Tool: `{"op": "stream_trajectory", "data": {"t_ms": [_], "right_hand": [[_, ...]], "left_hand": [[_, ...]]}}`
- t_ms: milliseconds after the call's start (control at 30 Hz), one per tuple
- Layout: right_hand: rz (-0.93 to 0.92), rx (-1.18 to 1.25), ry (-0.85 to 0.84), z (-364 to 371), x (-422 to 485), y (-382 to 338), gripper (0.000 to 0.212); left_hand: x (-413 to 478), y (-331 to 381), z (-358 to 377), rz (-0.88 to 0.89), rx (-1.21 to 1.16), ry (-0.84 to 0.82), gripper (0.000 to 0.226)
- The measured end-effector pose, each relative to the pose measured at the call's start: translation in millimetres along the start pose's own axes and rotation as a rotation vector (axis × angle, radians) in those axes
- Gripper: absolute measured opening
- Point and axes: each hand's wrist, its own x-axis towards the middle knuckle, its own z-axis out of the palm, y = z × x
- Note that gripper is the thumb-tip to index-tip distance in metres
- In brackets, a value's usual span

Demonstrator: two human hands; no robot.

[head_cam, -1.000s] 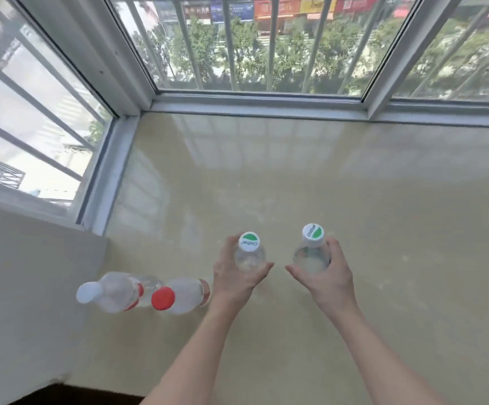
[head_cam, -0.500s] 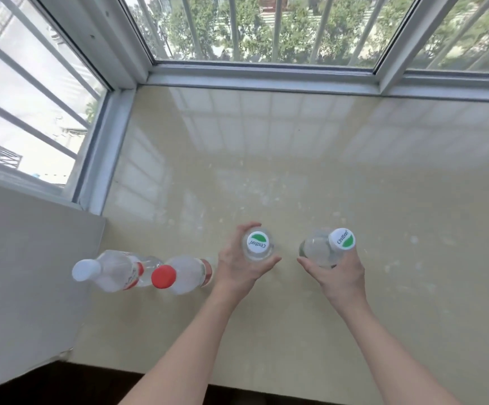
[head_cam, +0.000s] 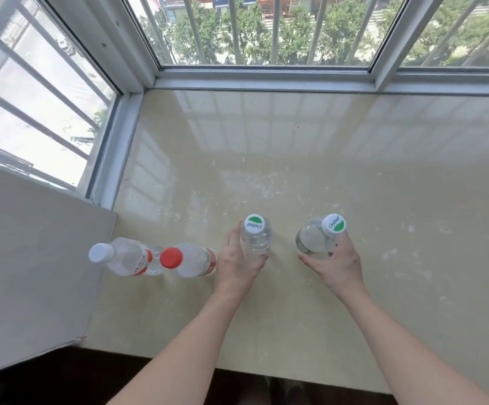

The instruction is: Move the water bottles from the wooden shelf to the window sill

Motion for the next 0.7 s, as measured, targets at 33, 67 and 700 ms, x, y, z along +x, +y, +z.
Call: {"op": "stream_trajectory", "data": {"t_ms": [33,67,700], "right_hand": [[0.017,-0.031,-0.012,-3.3,-3.6,4.0,0.073],[0.041,-0.089,-0.03,-7.5,-8.7,7.5,0.075],[-0.521,-0.771,0.153,-170.4,-99.6,-125.4,0.057]], "left_hand": [[-9.2,-3.7,1.5,-0.031,0.087,-0.006,0.074],[-20.3,-8.1,3.2,-0.058,0.153,-0.04,0.073],[-149.2,153.2,-84.4,0.689,0.481,0.113,0.058]]}}
